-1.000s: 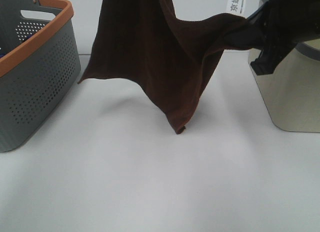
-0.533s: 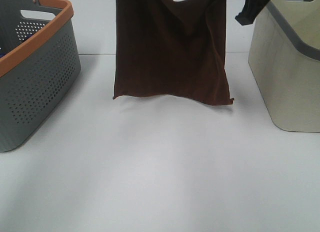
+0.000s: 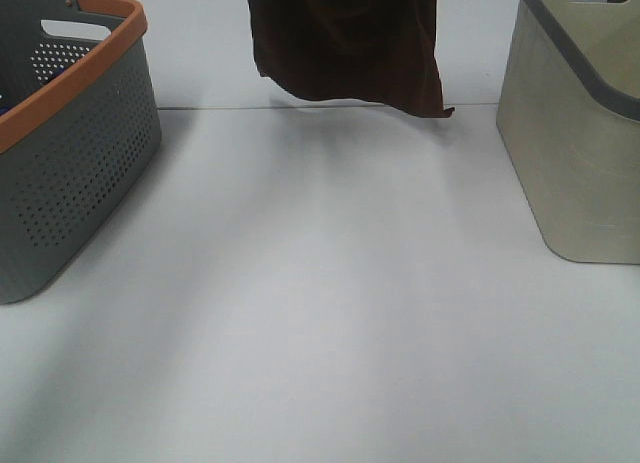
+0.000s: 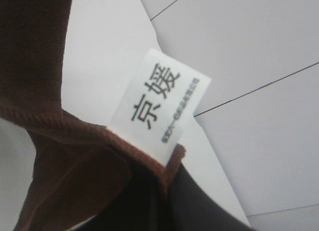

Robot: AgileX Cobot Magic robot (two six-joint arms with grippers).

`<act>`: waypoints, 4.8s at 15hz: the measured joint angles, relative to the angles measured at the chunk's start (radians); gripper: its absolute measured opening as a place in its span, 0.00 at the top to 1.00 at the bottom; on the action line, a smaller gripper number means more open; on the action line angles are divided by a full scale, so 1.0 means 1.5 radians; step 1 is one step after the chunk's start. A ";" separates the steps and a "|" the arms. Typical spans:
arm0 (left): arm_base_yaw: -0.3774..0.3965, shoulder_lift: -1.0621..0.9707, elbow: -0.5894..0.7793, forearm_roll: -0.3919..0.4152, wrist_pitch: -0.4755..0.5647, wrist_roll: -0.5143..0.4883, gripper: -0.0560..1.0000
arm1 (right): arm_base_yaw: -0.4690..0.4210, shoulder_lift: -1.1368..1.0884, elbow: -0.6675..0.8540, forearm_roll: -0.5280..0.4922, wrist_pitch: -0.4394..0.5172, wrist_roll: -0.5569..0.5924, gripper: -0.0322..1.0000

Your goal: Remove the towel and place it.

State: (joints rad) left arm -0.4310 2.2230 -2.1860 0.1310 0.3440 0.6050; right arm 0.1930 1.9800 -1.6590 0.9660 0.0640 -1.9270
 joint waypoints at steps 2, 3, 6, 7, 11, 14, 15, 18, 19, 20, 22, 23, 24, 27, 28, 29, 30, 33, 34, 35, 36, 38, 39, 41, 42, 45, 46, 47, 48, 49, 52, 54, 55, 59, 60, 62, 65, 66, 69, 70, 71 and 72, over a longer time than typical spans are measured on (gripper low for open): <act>0.000 0.019 0.000 0.001 0.020 0.000 0.95 | -0.015 0.025 0.011 0.000 0.031 0.002 0.95; 0.000 0.024 0.000 0.001 0.055 0.000 0.95 | -0.022 0.027 0.031 -0.001 0.062 0.007 0.95; -0.003 0.030 0.000 -0.073 0.280 0.021 0.95 | -0.024 -0.002 0.116 -0.037 0.224 0.063 0.95; -0.003 0.033 0.000 -0.097 0.355 0.043 0.95 | -0.024 -0.011 0.135 -0.072 0.271 0.101 0.95; -0.003 0.063 0.001 -0.135 0.563 0.113 0.95 | -0.024 -0.015 0.177 -0.216 0.445 0.311 0.95; -0.003 0.078 0.043 -0.167 0.577 0.154 0.95 | -0.024 -0.015 0.207 -0.251 0.497 0.377 0.95; -0.003 0.078 0.062 -0.179 0.578 0.163 0.95 | -0.024 -0.015 0.223 -0.258 0.501 0.391 0.95; -0.003 0.077 0.115 -0.202 0.579 0.180 0.95 | -0.024 -0.015 0.277 -0.260 0.503 0.413 0.95; -0.003 0.071 0.137 -0.209 0.579 0.195 0.95 | -0.024 -0.015 0.295 -0.260 0.503 0.417 0.95; -0.003 0.046 0.195 -0.222 0.579 0.227 0.95 | -0.024 -0.015 0.320 -0.261 0.518 0.425 0.95; -0.003 0.027 0.252 -0.222 0.580 0.244 0.95 | -0.024 -0.016 0.323 -0.261 0.548 0.450 0.95; -0.003 0.022 0.273 -0.222 0.580 0.248 0.95 | -0.024 -0.016 0.323 -0.261 0.568 0.467 0.95; -0.003 0.022 0.273 -0.222 0.580 0.248 0.95 | -0.024 -0.016 0.323 -0.261 0.568 0.467 0.95; -0.003 0.000 0.313 -0.222 0.580 0.250 0.95 | -0.024 -0.016 0.323 -0.262 0.627 0.503 0.95; -0.003 -0.003 0.329 -0.222 0.580 0.251 0.95 | -0.024 -0.016 0.327 -0.262 0.642 0.523 0.95; -0.003 -0.003 0.339 -0.222 0.580 0.253 0.95 | -0.024 -0.017 0.334 -0.262 0.642 0.528 0.95; -0.003 -0.003 0.346 -0.222 0.580 0.253 0.95 | -0.024 -0.017 0.343 -0.262 0.641 0.530 0.95; -0.003 -0.003 0.349 -0.222 0.580 0.265 0.95 | -0.024 -0.013 0.353 -0.261 0.636 0.533 0.95; -0.003 -0.003 0.349 -0.222 0.580 0.268 0.95 | -0.024 -0.009 0.354 -0.260 0.635 0.543 0.95; -0.003 -0.003 0.349 -0.222 0.580 0.270 0.95 | -0.024 -0.007 0.354 -0.259 0.635 0.554 0.95; -0.003 -0.003 0.350 -0.222 0.580 0.270 0.94 | -0.024 -0.007 0.354 -0.257 0.635 0.567 0.94; -0.003 -0.003 0.351 -0.222 0.580 0.270 0.91 | -0.024 -0.007 0.355 -0.255 0.636 0.598 0.80; -0.003 -0.003 0.351 -0.222 0.580 0.270 0.86 | -0.024 -0.007 0.355 -0.253 0.636 0.629 0.68; -0.003 -0.003 0.352 -0.222 0.580 0.270 0.70 | -0.024 -0.007 0.355 -0.253 0.614 0.719 0.34; -0.003 -0.003 0.352 -0.221 0.580 0.270 0.57 | -0.024 -0.007 0.355 -0.253 0.611 0.741 0.22; -0.003 -0.003 0.352 -0.220 0.566 0.270 0.13 | -0.024 -0.007 0.355 -0.253 0.618 0.757 0.09; -0.003 -0.004 0.352 -0.220 0.561 0.270 0.06 | -0.024 -0.007 0.355 -0.253 0.621 0.759 0.09; -0.003 -0.007 0.352 -0.220 0.554 0.270 0.03 | -0.024 -0.007 0.355 -0.253 0.627 0.761 0.08; -0.003 -0.011 0.352 -0.220 0.550 0.270 0.02 | -0.024 -0.007 0.355 -0.253 0.637 0.772 0.08; -0.003 -0.017 0.351 -0.219 0.550 0.270 0.02 | -0.024 -0.010 0.355 -0.253 0.643 0.781 0.08; -0.003 -0.039 0.318 -0.219 0.552 0.269 0.01 | -0.024 -0.041 0.322 -0.255 0.681 0.827 0.08; -0.003 -0.064 0.300 -0.217 0.553 0.254 0.01 | -0.024 -0.087 0.261 -0.253 0.682 0.868 0.08; -0.003 -0.083 0.288 -0.217 0.555 0.232 0.01 | -0.024 -0.097 0.245 -0.253 0.682 0.878 0.08; -0.003 -0.157 0.197 -0.204 0.557 0.019 0.01 | -0.024 -0.167 0.067 -0.269 0.683 1.002 0.08; -0.003 -0.171 0.178 -0.183 0.559 -0.027 0.01 | -0.025 -0.177 0.028 -0.298 0.684 1.053 0.08; -0.001 -0.199 0.147 -0.111 0.575 -0.107 0.01 | -0.027 -0.188 -0.038 -0.411 0.685 1.159 0.08; 0.067 -0.224 0.135 -0.072 0.579 -0.211 0.01 | -0.053 -0.196 -0.087 -0.555 0.686 1.241 0.08; 0.104 -0.231 0.135 -0.076 0.579 -0.233 0.01 | -0.083 -0.204 -0.087 -0.549 0.686 1.243 0.08; 0.218 -0.265 0.136 -0.119 0.580 -0.251 0.01 | -0.211 -0.239 -0.081 -0.539 0.687 1.242 0.08; 0.250 -0.284 0.151 -0.137 0.579 -0.251 0.01 | -0.238 -0.265 -0.066 -0.542 0.687 1.234 0.08; 0.275 -0.313 0.180 -0.146 0.579 -0.251 0.01 | -0.249 -0.297 -0.041 -0.546 0.687 1.221 0.08; 0.298 -0.349 0.221 -0.149 0.579 -0.253 0.01 | -0.251 -0.337 -0.001 -0.551 0.687 1.213 0.08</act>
State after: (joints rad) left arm 0.0160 1.7000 -1.8550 -0.0920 1.2120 0.2260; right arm -0.1840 1.4740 -1.6610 0.1390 1.0940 -0.1080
